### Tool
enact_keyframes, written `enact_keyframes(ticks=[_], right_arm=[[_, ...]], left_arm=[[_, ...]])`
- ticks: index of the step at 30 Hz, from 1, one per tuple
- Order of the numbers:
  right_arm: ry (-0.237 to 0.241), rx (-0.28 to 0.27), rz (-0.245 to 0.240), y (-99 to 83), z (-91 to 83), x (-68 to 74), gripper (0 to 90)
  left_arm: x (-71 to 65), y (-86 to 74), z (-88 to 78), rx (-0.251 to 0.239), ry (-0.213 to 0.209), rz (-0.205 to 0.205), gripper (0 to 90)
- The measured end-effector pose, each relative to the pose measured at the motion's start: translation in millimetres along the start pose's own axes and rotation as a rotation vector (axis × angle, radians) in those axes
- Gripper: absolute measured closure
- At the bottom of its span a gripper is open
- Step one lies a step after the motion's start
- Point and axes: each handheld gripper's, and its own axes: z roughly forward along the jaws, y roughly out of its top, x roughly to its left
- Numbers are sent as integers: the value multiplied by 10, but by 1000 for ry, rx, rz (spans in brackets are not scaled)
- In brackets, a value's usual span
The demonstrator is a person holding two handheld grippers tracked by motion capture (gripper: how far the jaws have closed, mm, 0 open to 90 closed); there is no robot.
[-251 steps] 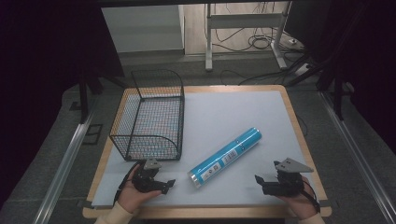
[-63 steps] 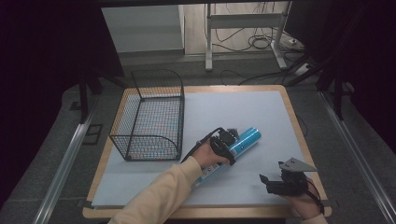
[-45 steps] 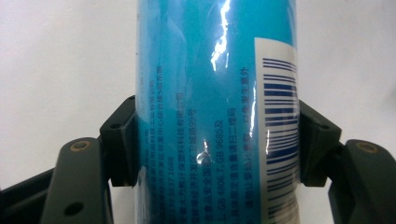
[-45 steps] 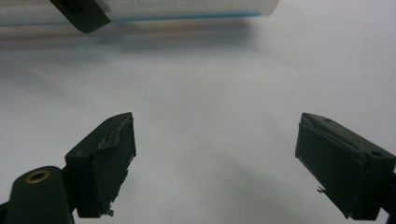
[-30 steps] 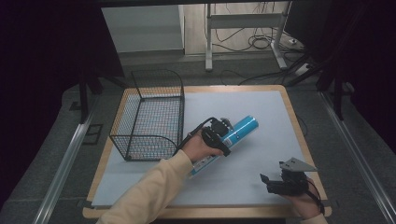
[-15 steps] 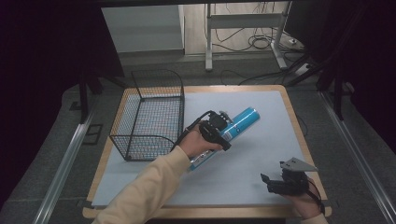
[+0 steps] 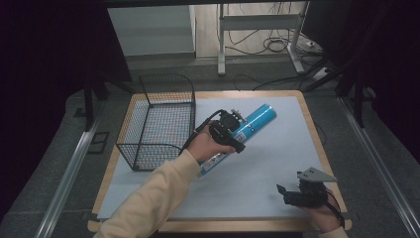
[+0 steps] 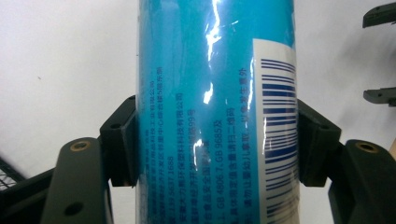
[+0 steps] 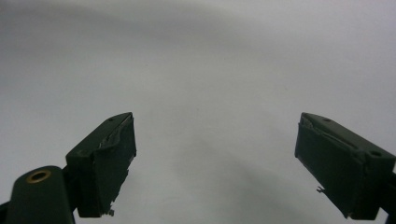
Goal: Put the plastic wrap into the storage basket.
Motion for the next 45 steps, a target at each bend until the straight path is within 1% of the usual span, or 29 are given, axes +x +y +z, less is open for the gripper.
enact_keyframes(ticks=[5, 7, 12, 17, 22, 27, 29, 31, 39, 40, 45], right_arm=[[-1, 0, -4, 0, 2, -3, 127], [-1, 2, -4, 0, 2, -3, 127], [-2, 2, -5, 1, 2, -7, 128], [-3, 2, -3, 0, -1, -11, 128], [-1, 4, -1, -1, 2, -6, 128], [-2, 4, -2, 0, 4, -6, 128], [-2, 5, -3, 0, 5, -4, 129], [-4, 7, -3, 1, 6, -1, 129], [-4, 7, -1, -3, 15, -3, 129], [-5, 8, -2, -3, 16, -2, 129], [-6, 8, -3, -3, 16, -1, 129]], left_arm=[[15, 48, -71, -14, 7, 2, 319], [11, 64, -79, -17, 16, 8, 319], [7, 100, -86, -21, 19, 14, 319], [22, 133, -101, -27, 22, 14, 319], [54, 173, -157, -48, 37, 8, 320], [100, 210, -215, -59, 50, 8, 320], [133, 222, -249, -71, 54, 0, 320], [159, 232, -272, -73, 58, -3, 319], [246, 243, -338, -87, 77, -14, 320], [273, 245, -358, -91, 80, -23, 319], [317, 242, -375, -97, 91, -27, 320]])
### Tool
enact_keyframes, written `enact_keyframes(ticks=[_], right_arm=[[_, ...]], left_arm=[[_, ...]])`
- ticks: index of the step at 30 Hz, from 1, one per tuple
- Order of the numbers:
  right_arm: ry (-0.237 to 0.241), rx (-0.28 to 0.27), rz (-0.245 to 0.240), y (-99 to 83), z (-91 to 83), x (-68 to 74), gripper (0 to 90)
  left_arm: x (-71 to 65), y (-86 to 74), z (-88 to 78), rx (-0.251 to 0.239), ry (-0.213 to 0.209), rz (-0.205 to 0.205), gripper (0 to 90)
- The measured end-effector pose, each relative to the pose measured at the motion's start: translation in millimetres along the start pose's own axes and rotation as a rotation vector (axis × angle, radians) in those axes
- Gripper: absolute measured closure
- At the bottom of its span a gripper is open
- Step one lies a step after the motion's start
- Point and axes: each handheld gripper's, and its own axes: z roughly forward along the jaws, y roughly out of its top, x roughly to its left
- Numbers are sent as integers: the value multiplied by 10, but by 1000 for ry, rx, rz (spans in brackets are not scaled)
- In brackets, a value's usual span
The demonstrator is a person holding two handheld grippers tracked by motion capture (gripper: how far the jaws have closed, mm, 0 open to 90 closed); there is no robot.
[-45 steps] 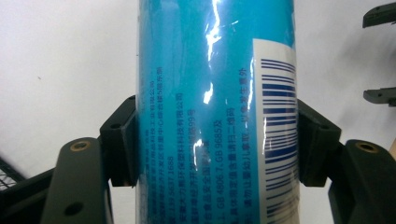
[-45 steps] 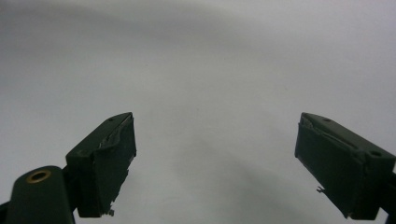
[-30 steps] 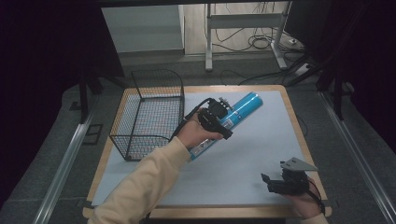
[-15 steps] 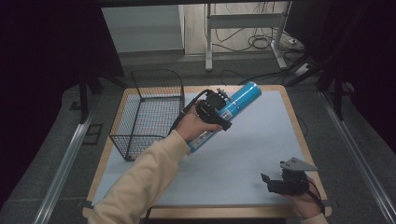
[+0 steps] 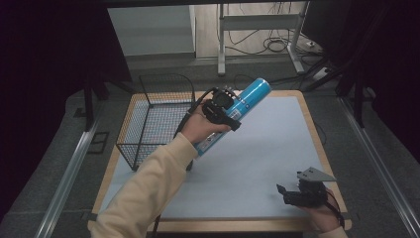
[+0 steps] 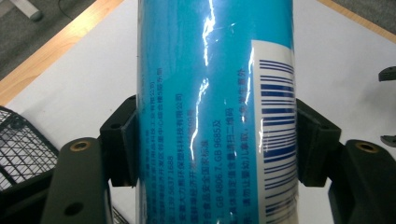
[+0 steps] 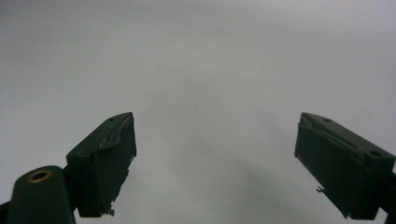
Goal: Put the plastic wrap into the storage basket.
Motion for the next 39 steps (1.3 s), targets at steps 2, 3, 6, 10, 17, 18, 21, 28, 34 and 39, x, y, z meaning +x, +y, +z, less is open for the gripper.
enact_keyframes(ticks=[2, 3, 6, 10, 17, 18, 21, 28, 34, 39], right_arm=[[0, 1, 0, -1, 2, 0, 129], [0, 2, 1, -1, 3, -1, 129], [-1, 4, 2, -2, 5, -3, 129], [-4, 7, 2, -7, 8, -11, 129], [-4, 9, -1, -8, 15, -7, 129], [-5, 10, -5, -9, 18, -4, 129], [-5, 11, -5, -9, 19, -1, 129], [-7, 14, -3, -11, 20, -7, 130], [-9, 16, -4, -15, 28, -10, 130], [-13, 16, -3, -15, 22, -10, 130]], left_arm=[[35, 5, -9, -3, 3, -9, 319], [47, 8, -12, -3, 4, -11, 320], [75, 15, -16, -3, 4, -15, 320], [147, 28, -24, -1, 13, -27, 319], [237, 57, -55, -7, 35, -34, 319], [254, 61, -58, -8, 35, -37, 320], [303, 71, -62, -2, 48, -38, 320], [471, 77, -52, 11, 70, -63, 320], [618, 112, -90, 14, 95, -76, 320], [761, 115, -112, 24, 128, -89, 320]])
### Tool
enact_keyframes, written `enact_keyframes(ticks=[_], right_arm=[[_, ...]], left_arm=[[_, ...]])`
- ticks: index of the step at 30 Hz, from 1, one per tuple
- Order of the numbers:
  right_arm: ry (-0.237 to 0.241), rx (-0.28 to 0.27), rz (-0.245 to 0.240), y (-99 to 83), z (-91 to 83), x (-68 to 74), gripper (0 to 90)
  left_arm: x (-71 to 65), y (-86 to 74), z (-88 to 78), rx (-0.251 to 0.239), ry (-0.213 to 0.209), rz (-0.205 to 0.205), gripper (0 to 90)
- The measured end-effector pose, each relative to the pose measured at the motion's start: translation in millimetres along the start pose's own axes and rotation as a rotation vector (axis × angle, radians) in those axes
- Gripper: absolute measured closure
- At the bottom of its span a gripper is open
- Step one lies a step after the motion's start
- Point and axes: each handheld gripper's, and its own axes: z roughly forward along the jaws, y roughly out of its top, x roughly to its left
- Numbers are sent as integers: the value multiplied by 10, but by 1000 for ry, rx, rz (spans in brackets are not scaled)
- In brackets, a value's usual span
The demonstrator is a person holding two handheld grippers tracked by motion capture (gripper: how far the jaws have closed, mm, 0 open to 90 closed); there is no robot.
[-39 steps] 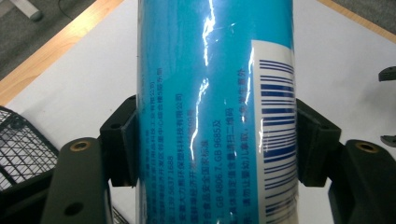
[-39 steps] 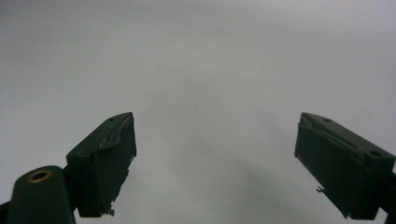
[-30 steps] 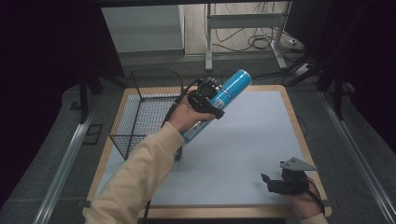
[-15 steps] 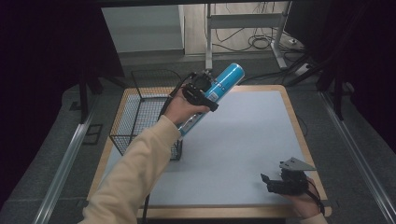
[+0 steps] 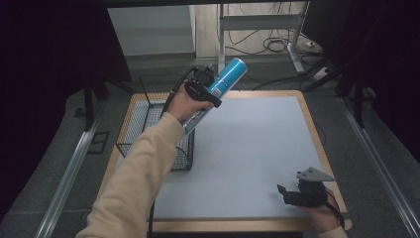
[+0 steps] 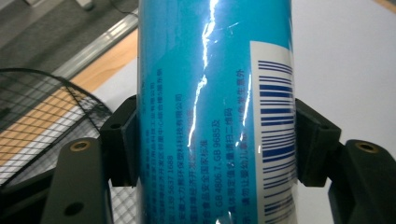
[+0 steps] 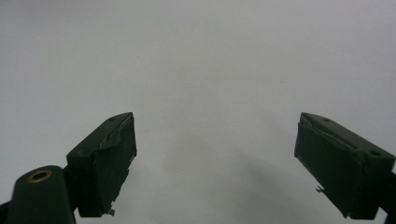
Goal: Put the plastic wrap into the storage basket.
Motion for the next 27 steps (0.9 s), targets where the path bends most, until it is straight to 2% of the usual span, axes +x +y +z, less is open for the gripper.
enact_keyframes(ticks=[8, 17, 27], right_arm=[[-5, 1, -8, 2, 3, 1, 131], [-9, 5, -11, 0, 6, 6, 131], [-16, 13, -15, -3, 20, 18, 131]], left_arm=[[146, -61, 36, 19, 24, -32, 320], [264, -153, 63, 33, 42, -45, 320], [519, -305, 126, 58, 65, -91, 320]])
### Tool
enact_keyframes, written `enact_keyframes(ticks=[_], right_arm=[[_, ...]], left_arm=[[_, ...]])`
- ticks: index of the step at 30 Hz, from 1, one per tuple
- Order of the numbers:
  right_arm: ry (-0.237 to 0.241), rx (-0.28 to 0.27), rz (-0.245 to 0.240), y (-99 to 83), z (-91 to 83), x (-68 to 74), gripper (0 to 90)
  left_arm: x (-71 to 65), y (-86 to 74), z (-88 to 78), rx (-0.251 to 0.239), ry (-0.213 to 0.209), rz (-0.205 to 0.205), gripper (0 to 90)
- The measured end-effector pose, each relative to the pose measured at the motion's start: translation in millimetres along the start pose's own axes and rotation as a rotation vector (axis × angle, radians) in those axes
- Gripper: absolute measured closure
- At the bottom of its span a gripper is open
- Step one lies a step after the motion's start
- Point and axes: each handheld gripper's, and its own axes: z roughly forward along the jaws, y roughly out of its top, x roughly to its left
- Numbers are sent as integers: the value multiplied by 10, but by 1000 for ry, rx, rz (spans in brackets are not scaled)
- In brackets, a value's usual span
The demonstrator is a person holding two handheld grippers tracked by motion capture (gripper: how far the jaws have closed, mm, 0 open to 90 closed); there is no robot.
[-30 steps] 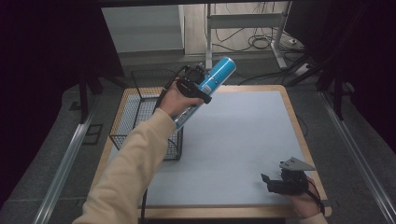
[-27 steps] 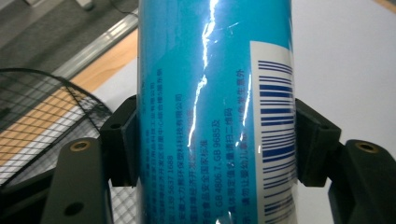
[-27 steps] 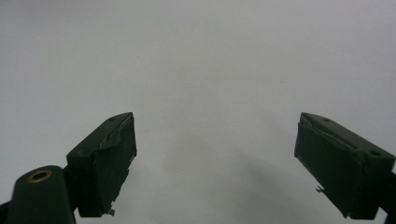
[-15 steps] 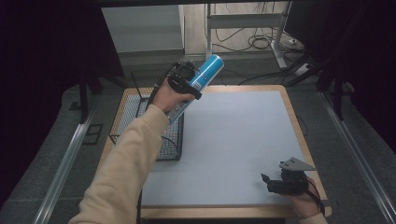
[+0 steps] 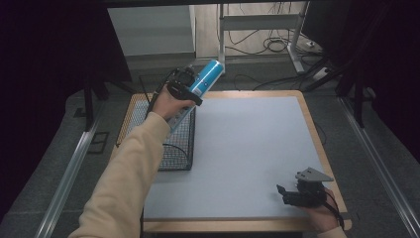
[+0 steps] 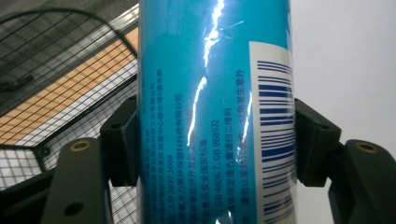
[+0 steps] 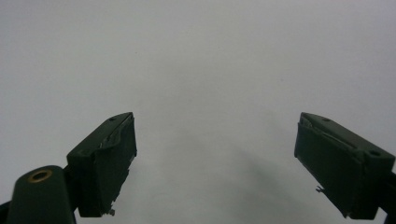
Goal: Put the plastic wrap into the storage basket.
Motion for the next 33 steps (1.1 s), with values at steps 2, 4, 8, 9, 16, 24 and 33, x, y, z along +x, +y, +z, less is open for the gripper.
enact_keyframes(ticks=[2, 4, 8, 9, 16, 24, 33], right_arm=[[0, 1, -1, 0, 2, 0, 131], [-1, 3, -1, -3, 8, -3, 131], [-3, 7, -1, -7, 17, -3, 131], [-3, 8, -1, -7, 18, -1, 131], [1, 17, -3, -10, 34, 15, 131], [1, 19, -1, -14, 44, 10, 131], [-1, 20, -4, -17, 51, 5, 131]], left_arm=[[22, -14, 10, 1, 4, -4, 320], [95, -53, 37, 7, 7, -17, 320], [161, -89, 66, 13, 16, -29, 320], [203, -114, 90, 21, 18, -36, 320], [323, -190, 210, 52, 27, -50, 320], [393, -227, 333, 94, 41, -57, 320], [428, -253, 426, 128, 56, -60, 320]])
